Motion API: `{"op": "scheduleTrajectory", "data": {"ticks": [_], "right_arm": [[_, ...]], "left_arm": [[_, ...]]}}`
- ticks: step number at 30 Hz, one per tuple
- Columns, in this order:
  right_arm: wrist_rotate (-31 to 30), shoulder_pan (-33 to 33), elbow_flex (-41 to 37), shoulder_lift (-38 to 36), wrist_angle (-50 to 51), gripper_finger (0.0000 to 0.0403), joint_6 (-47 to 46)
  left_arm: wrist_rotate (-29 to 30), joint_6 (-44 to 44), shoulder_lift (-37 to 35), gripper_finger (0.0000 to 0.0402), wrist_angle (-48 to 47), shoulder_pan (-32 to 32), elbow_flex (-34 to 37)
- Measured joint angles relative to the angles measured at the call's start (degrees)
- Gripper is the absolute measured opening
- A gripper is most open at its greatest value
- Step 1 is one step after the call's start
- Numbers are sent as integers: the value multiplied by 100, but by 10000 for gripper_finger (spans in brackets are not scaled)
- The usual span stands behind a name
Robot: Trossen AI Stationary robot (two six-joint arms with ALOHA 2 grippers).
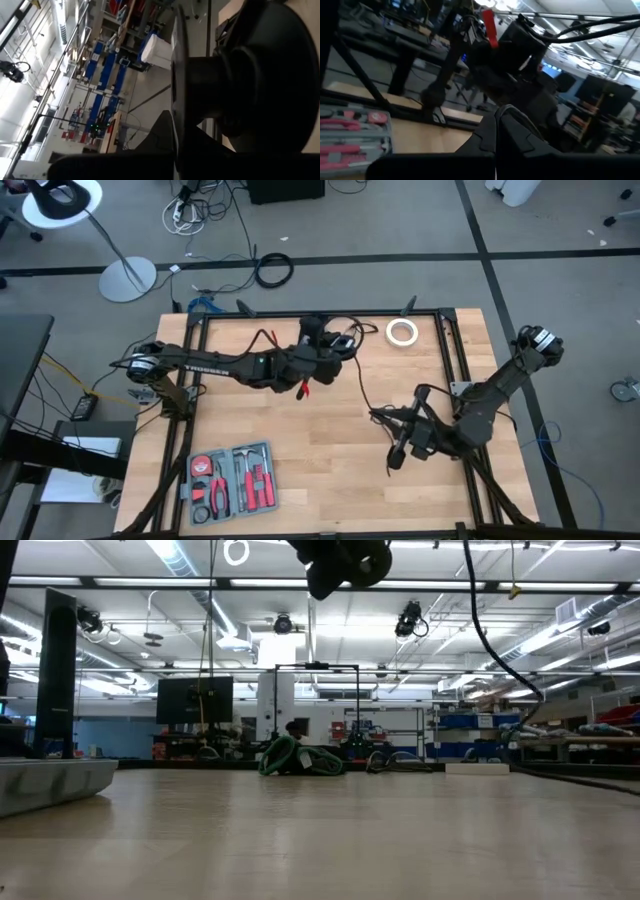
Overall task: Coil cords
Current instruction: Coil the black wire into a spool
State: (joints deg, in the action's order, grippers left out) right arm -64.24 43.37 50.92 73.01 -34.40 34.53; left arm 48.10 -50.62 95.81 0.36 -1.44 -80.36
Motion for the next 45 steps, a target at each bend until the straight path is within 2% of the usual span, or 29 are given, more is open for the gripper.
{"op": "scheduleTrajectory", "data": {"ticks": [5,13,18,24,29,34,40,45], "right_arm": [[728,-334,0,0,51,2,-167],[1365,-723,0,0,271,2,-455],[1644,-876,0,0,338,2,-568],[1706,-1032,0,0,532,2,-735],[1741,-1155,0,0,578,2,-738],[1794,-1072,2,0,208,2,-562],[1337,-879,71,0,149,2,-110],[1318,-826,94,-2,152,2,-60]], "left_arm": [[-123,204,0,0,142,-33,0],[-533,738,0,0,490,-128,0],[-975,1192,0,0,857,-128,0],[-1456,1663,0,0,1050,-164,0],[-1445,1636,0,0,1065,-313,0],[-1168,1500,0,0,723,-273,0],[-1015,1076,95,0,92,-111,-4],[-657,736,321,0,-151,-48,-2]]}}
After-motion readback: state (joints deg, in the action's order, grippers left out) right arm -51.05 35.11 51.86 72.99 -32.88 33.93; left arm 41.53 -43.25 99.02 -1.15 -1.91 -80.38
